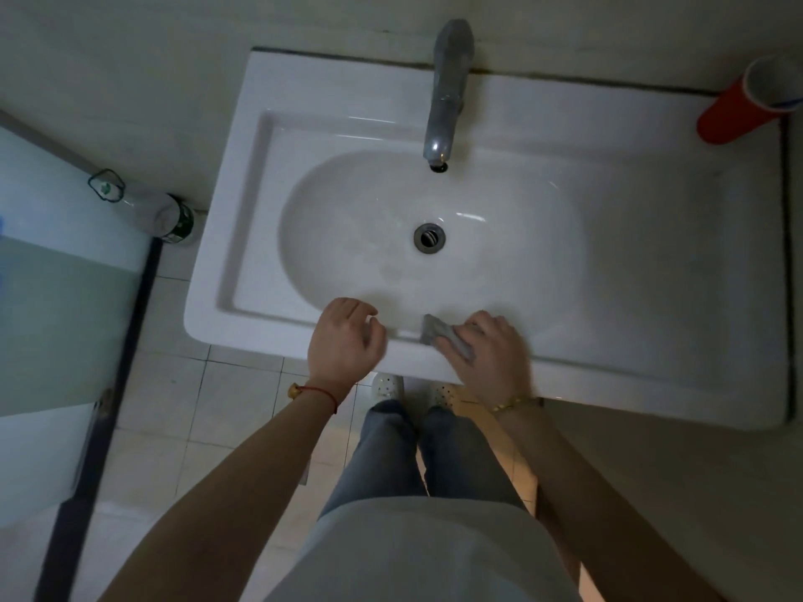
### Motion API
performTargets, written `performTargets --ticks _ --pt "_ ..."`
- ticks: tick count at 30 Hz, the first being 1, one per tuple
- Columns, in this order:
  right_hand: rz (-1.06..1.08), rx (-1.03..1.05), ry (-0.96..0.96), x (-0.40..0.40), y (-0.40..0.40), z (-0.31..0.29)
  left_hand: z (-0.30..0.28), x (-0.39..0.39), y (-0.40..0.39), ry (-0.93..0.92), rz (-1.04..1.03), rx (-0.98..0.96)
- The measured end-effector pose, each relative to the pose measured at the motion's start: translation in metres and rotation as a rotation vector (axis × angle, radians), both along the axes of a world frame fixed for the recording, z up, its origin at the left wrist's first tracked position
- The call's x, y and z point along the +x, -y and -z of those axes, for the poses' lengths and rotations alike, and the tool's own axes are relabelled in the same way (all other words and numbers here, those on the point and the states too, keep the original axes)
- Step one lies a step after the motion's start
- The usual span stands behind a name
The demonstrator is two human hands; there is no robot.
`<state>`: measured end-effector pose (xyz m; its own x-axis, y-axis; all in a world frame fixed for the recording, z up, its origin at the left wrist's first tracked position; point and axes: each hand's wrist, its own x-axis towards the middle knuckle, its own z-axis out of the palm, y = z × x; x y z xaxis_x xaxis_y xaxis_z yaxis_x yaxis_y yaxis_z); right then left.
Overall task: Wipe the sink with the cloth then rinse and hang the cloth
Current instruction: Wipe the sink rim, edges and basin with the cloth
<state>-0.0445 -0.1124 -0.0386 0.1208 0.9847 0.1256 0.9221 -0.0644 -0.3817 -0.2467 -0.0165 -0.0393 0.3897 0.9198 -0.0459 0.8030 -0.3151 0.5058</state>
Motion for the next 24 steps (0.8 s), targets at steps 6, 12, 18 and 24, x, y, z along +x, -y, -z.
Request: performTargets --ticks 6,12,18,24 --pt "0.264 -0.04 0.095 0.054 0.036 0.011 0.0 0.001 0.0 -0.006 -0.001 -0.02" --pt "0.143 -0.123 -0.027 -0.035 -0.023 0.012 0.0 0.002 0.001 -0.028 -0.008 -0.019" --pt "0.046 -0.005 0.008 0.037 0.019 0.008 -0.002 0.001 0.001 -0.008 -0.003 0.008" --pt "0.254 -0.039 0.086 0.057 0.034 0.011 0.001 0.002 0.002 -0.003 -0.013 0.017"
